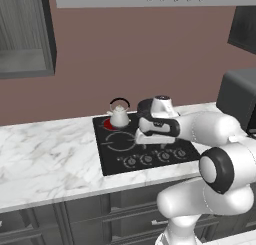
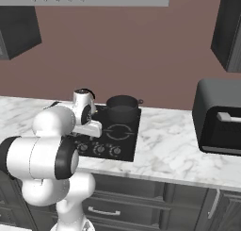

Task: Pick the kettle from the cabinet and place it on a stove burner. Then pick the pot from the counter and place it on another stove burner. Finally, turn both burners on.

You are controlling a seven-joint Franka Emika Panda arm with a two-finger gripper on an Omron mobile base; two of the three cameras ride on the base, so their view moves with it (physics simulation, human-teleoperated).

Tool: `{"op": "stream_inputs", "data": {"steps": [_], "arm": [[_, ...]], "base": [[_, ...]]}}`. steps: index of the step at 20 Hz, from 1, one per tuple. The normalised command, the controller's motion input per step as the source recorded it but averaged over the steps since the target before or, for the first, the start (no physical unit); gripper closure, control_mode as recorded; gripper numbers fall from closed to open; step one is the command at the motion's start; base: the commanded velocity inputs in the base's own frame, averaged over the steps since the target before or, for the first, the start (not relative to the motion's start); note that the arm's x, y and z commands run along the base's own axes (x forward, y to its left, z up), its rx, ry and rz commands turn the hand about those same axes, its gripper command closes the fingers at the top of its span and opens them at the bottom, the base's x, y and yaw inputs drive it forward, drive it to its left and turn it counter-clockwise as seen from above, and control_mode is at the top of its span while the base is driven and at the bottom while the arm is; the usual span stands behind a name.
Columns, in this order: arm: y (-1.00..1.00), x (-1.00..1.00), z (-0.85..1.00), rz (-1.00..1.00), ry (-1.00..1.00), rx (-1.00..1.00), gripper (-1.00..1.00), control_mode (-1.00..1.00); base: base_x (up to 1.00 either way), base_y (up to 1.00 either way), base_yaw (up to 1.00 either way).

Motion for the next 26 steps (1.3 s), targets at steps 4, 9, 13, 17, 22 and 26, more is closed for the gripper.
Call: {"op": "stream_inputs", "data": {"steps": [4,9,13,17,22,26], "arm": [[-0.18,-0.21,0.0,-0.22,0.02,0.0,-1.0,-1.0],[-0.15,-0.29,0.0,-0.23,0.0,0.0,-1.0,-1.0],[-0.18,-0.28,0.0,-0.22,0.0,0.0,-1.0,-1.0],[-0.22,-0.08,0.04,-0.22,0.01,0.0,-1.0,-1.0],[-0.2,0.0,0.06,-0.24,0.06,0.0,-1.0,-1.0],[-0.12,0.0,0.01,-0.24,0.1,0.0,-1.0,-1.0]], "base": [[0.0,0.0,0.0],[0.0,0.0,0.0],[0.0,0.0,0.0],[0.0,0.0,0.0],[0.0,0.0,0.0],[0.0,0.0,0.0]]}}
